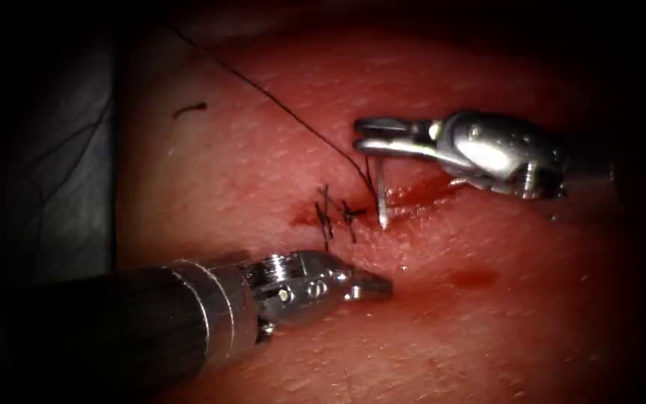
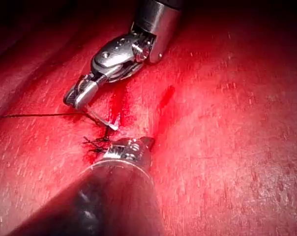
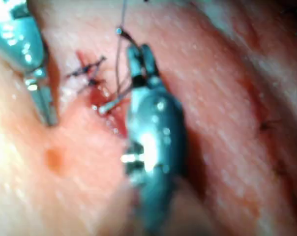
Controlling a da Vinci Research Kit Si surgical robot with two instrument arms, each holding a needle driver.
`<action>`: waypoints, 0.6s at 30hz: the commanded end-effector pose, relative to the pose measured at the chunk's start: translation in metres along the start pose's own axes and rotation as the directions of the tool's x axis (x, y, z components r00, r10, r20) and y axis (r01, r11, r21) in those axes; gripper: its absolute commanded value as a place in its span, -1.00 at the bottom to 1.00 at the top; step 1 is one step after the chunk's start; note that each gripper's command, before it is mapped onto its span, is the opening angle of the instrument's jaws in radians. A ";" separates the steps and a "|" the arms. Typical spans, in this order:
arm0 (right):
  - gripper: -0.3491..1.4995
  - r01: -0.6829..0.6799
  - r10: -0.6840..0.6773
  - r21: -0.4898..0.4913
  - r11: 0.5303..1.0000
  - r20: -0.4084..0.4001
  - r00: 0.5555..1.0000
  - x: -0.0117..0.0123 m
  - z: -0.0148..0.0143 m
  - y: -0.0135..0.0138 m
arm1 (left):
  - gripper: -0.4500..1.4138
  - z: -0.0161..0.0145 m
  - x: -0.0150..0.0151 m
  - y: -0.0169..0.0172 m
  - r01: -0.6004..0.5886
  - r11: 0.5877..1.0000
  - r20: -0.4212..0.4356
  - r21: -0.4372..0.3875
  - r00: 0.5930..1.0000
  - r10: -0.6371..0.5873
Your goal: Wound Closure
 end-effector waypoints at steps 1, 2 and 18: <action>-1.00 -0.012 0.012 0.004 1.000 0.000 1.000 -0.0006 0.0008 -0.0008 | -0.62 0.0009 -0.0002 0.0001 -0.001 1.000 -0.001 -0.003 1.000 0.001; -1.00 -0.028 0.028 0.006 1.000 0.007 1.000 -0.0006 0.0008 -0.0008 | -0.62 0.0010 -0.0003 0.0000 0.004 1.000 -0.001 -0.004 1.000 -0.004; -1.00 -0.130 0.130 -0.005 0.992 0.014 0.991 -0.0003 0.0009 0.0001 | -0.62 0.0019 -0.0012 -0.0008 0.013 1.000 -0.008 -0.005 1.000 -0.013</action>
